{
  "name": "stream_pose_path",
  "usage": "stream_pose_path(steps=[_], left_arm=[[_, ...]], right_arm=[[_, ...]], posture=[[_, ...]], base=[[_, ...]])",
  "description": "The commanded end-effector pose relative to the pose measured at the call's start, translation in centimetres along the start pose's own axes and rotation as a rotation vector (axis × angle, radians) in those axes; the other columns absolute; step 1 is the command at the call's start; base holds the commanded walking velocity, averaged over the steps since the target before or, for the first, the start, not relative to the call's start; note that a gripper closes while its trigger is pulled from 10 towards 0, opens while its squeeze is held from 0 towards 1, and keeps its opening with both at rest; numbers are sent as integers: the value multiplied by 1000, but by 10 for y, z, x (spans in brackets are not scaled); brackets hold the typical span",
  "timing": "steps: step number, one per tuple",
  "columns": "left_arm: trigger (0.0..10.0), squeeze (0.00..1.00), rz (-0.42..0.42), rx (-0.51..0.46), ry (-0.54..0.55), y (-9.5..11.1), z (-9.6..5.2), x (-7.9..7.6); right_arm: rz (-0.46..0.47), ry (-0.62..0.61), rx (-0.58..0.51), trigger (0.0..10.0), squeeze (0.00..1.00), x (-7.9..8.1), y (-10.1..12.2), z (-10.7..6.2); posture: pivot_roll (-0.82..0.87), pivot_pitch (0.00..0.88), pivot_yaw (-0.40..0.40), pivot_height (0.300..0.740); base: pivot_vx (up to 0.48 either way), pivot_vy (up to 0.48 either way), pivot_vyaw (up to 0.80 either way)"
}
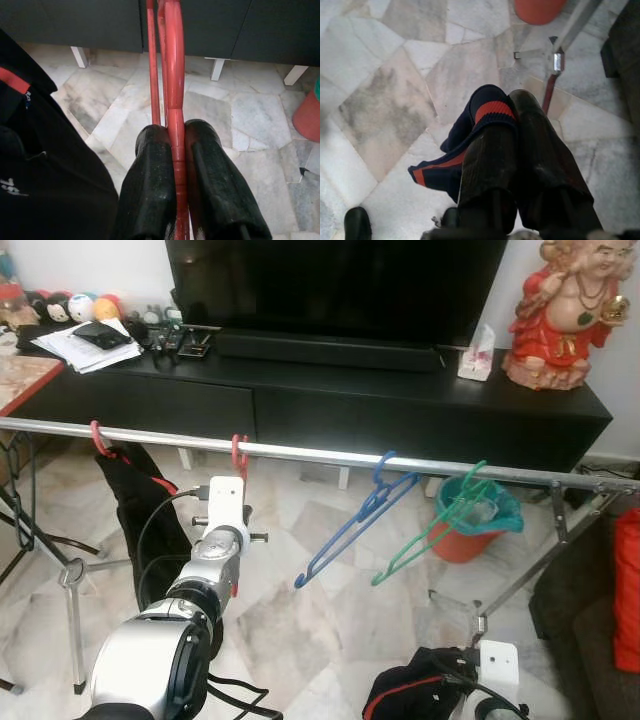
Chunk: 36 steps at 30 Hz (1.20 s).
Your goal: Hang hanger
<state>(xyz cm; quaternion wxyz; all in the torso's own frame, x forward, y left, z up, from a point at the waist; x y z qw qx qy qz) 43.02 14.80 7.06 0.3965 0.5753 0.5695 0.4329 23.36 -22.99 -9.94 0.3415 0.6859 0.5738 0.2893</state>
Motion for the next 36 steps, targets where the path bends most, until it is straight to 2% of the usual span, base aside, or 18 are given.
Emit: stream_pose_path(steps=[1, 14, 23, 26, 29, 30, 33, 36], left_arm=[[0, 0, 15, 18, -1, -6, -1, -2], [0, 0, 38, -15, 1, -2, -1, -4], [0, 0, 59, -141, -32, 19, -3, -14], [0, 0, 44, -177, -65, 20, -6, -20], [0, 0, 73, -202, -80, 15, -9, -22], [3216, 0, 85, -211, -87, 13, -11, -22], [10000, 0, 86, -240, -104, 0, -19, -21], [10000, 0, 98, -265, -106, -11, -27, -17]], right_arm=[[-2, -9, -27, 10000, 0, -5, 6, 0], [-6, -7, -31, 10000, 0, -2, 8, 0], [-3, -11, -35, 10000, 0, 0, 11, 2], [-1, -10, -36, 10000, 0, 1, 12, 3], [0, -10, -37, 10000, 0, 1, 13, 3], [1, -10, -37, 10000, 0, 2, 14, 4], [-1, -7, -36, 10000, 0, 3, 15, 5], [2, -3, -39, 10000, 0, 4, 17, 6]], posture=[[-226, 35, -59, 740], [-224, 28, -62, 740], [-209, 16, -61, 740], [-208, 13, -60, 740], [-203, 7, -61, 740], [-199, 6, -61, 740], [-189, 1, -63, 740], [-179, 0, -65, 740]], base=[[0, 0, 0], [0, 0, 0], [0, 0, 0], [0, 0, 0], [0, 0, 0], [0, 0, 0], [0, 0, 0], [0, 0, 0]])
Point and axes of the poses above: a point about 5 cm out from each wrist's last joint towards the gripper, its own z axis pointing out of the wrist towards the gripper, its own y axis along the axis of the wrist's last joint, x = y × z, the point moved 6 cm from there along z, pointing out of the wrist towards the gripper, and after that the axes turned 1 degree about z, right-handed, at the moved point
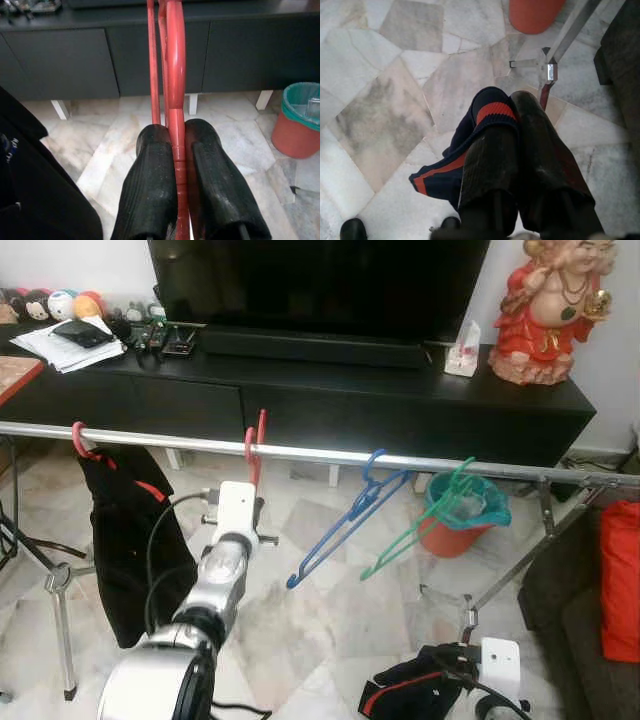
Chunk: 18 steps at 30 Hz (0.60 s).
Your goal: Hang hanger
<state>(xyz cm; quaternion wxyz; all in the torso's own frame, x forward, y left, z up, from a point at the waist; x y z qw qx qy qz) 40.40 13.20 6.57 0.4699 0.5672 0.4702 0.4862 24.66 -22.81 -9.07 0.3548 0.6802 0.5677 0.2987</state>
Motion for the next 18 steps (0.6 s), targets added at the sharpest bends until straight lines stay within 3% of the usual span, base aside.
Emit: stream_pose_path(steps=[1, 13, 18], left_arm=[[10000, 0, 22, -45, -6, -3, -10, 3], [10000, 0, 33, -82, 41, -18, -36, 17], [10000, 0, 43, -42, 44, -34, -50, 23]], right_arm=[[3, 4, -7, 10000, 0, 1, 3, 2], [4, 4, -21, 10000, 0, 2, 9, 4], [2, 1, -7, 10000, 0, -1, 8, 5]], posture=[[-174, 0, -67, 740], [-165, 0, -72, 740], [-161, 0, -71, 740]], base=[[0, 0, 0], [0, 0, 0], [0, 0, 0]])
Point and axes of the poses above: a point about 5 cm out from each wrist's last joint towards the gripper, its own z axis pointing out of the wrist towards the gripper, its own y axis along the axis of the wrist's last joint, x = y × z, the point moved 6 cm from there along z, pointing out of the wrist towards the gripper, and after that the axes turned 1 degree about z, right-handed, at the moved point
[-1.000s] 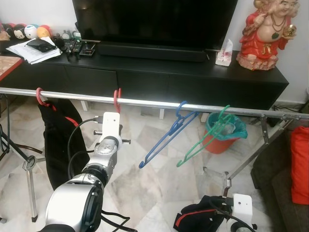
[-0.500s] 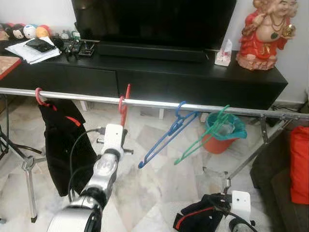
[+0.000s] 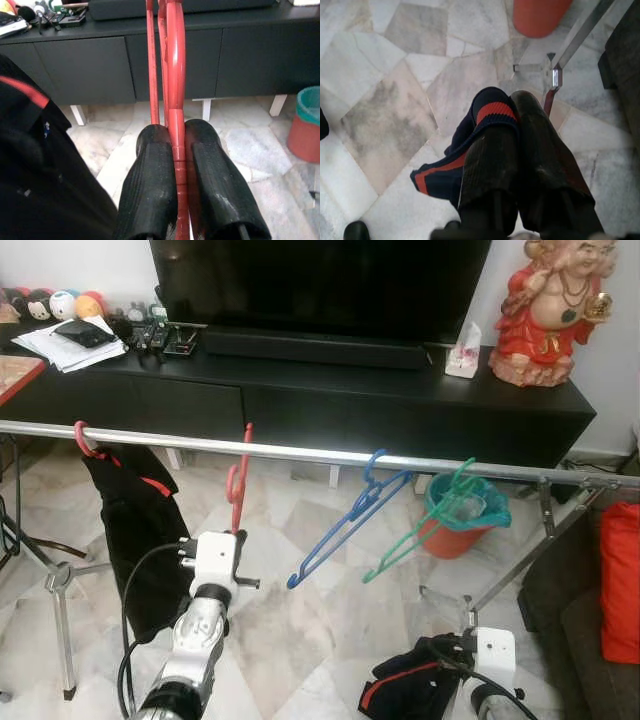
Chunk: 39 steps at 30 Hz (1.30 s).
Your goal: Hang hanger
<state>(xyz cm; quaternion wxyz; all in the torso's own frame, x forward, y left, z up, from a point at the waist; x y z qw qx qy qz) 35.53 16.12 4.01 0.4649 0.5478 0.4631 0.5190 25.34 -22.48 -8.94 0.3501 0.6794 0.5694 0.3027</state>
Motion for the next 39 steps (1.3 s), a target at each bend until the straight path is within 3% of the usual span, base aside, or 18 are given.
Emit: stream_pose_path(steps=[1, 4, 12, 18, 29, 39], left_arm=[[10000, 0, 54, 50, -35, -13, -9, 1], [10000, 0, 84, 112, -35, -32, -22, 7], [10000, 0, 85, 176, 6, -49, -36, 20], [10000, 0, 71, 188, -5, -49, -35, 20], [10000, 0, 54, 167, -29, -36, -21, 12], [10000, 0, 43, 159, -29, -32, -17, 11]], right_arm=[[-2, -13, -5, 10000, 0, -6, 3, 1], [-10, -23, -1, 10000, 0, -9, 2, 1], [-27, -43, -76, 10000, 0, -17, 18, 1], [-1, -56, -175, 10000, 0, -15, 39, 0], [22, -38, -344, 10000, 0, 4, 91, 2], [26, -40, -373, 10000, 0, 9, 107, 2]], posture=[[-160, 0, -70, 740], [-158, 0, -65, 740], [-156, 0, -45, 740], [-160, 0, -10, 740], [-158, 0, 8, 740], [-154, 0, 11, 740]], base=[[0, 0, 0], [0, 0, 0], [0, 0, 0], [0, 0, 0], [0, 0, 0], [0, 0, 0]])
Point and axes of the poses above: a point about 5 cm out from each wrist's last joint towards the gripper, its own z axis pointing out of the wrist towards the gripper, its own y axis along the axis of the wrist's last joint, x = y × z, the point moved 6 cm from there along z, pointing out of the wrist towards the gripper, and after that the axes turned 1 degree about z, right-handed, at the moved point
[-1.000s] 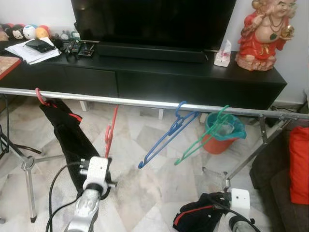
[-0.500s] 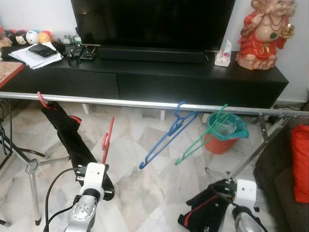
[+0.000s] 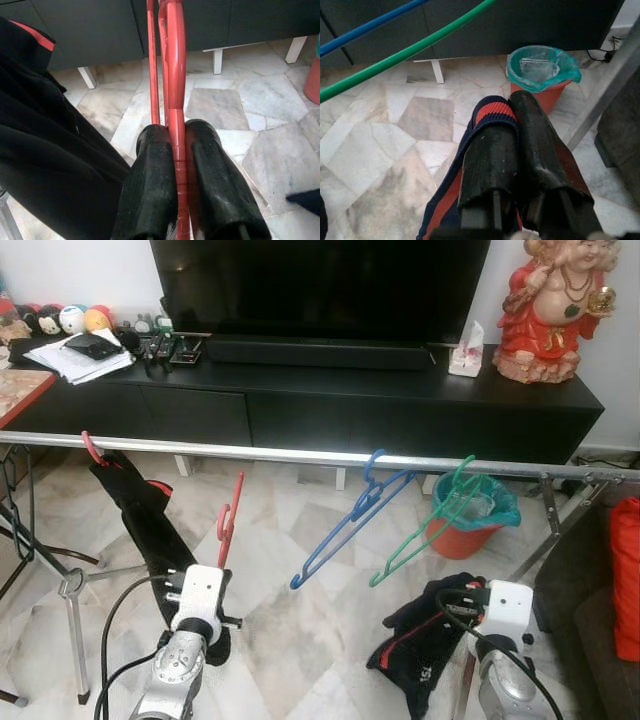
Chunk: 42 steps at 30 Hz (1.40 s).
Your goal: Hang hanger
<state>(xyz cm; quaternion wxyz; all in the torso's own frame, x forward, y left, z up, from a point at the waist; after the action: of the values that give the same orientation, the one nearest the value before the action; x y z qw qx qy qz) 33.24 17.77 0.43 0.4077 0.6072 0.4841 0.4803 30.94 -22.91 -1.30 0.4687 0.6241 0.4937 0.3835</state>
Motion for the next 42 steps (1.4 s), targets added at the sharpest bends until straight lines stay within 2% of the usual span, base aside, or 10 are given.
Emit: stream_pose_path(steps=[1, 11, 20, 28, 42], left_arm=[[10000, 0, -16, -17, 3, 8, 5, 0], [10000, 0, -26, -35, -1, 16, 11, -3], [10000, 0, -36, -34, -1, 17, 12, -5], [10000, 0, -38, -42, 2, 21, 15, -5], [10000, 0, -39, -54, 6, 25, 17, -2]], right_arm=[[3, 3, -35, 10000, 0, 4, 12, 3], [9, -26, -51, 10000, 0, 3, 17, 0], [17, -36, -50, 10000, 0, 5, 25, 4], [26, -26, -42, 10000, 0, 8, 26, 6], [34, -28, -43, 10000, 0, 11, 26, 5]], posture=[[-158, 0, 14, 740], [-158, 0, 12, 740], [-155, 0, 10, 740], [-151, 0, 9, 740], [-142, 0, 17, 740]], base=[[0, 281, 0], [0, 356, 0], [0, 364, 0], [0, 357, -695], [0, 274, 0]])
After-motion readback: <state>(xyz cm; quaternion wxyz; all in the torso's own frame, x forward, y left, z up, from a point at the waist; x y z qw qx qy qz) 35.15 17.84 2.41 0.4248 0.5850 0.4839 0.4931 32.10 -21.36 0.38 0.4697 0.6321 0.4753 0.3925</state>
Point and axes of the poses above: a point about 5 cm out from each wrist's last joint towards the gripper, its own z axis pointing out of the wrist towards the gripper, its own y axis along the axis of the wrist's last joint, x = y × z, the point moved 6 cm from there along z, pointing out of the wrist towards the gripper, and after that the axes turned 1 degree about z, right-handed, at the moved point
